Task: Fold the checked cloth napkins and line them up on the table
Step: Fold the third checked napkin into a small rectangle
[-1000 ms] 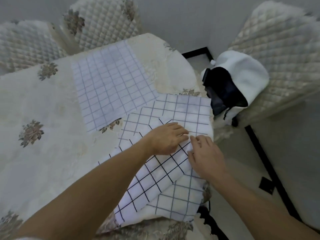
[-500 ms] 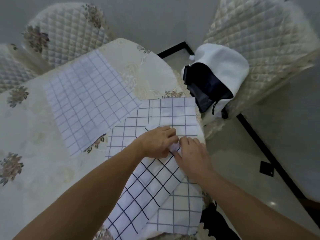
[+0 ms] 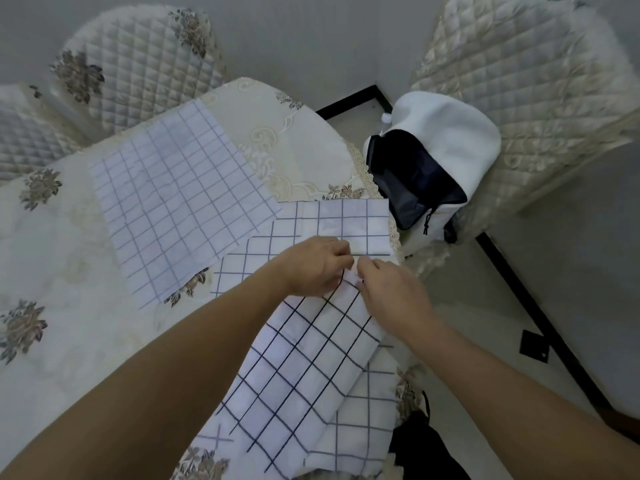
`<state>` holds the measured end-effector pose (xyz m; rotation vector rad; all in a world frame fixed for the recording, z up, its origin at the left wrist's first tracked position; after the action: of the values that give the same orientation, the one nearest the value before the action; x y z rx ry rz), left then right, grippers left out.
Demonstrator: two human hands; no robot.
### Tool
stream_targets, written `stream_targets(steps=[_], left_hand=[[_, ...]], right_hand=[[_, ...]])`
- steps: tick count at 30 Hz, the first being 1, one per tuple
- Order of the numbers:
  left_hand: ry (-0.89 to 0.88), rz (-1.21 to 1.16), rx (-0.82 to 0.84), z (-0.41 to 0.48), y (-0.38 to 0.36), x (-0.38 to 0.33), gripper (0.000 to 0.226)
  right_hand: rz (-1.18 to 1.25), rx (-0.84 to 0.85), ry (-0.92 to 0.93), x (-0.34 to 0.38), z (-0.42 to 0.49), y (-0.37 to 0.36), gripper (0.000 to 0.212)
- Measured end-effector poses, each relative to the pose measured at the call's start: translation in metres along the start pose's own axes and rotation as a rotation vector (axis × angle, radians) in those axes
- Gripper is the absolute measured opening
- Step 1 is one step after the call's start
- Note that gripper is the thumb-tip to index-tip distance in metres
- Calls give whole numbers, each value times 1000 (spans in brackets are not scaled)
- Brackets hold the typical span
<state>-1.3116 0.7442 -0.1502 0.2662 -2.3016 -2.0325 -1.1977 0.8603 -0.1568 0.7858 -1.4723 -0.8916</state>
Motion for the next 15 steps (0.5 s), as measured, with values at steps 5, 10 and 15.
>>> stream_targets(steps=[5, 10, 15], left_hand=[[84, 87, -137, 0, 40, -1, 8], [158, 132, -211, -34, 72, -17, 15], [181, 123, -270, -96, 85, -43, 30]], right_hand=[[20, 32, -51, 1, 17, 45, 30], [-63, 100, 3, 30, 9, 83, 26], [-43, 166, 58, 79, -39, 75, 29]])
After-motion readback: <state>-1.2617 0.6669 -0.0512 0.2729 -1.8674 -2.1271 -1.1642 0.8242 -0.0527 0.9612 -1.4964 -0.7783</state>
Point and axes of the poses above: each hand's wrist, its own z-axis towards the middle knuckle, its own y-axis out of the back of the hand, x = y × z, the point moved 3 cm from there along z, towards the middle knuckle, and after that the axes turned 8 degrees about z, right-handed, at the moved point
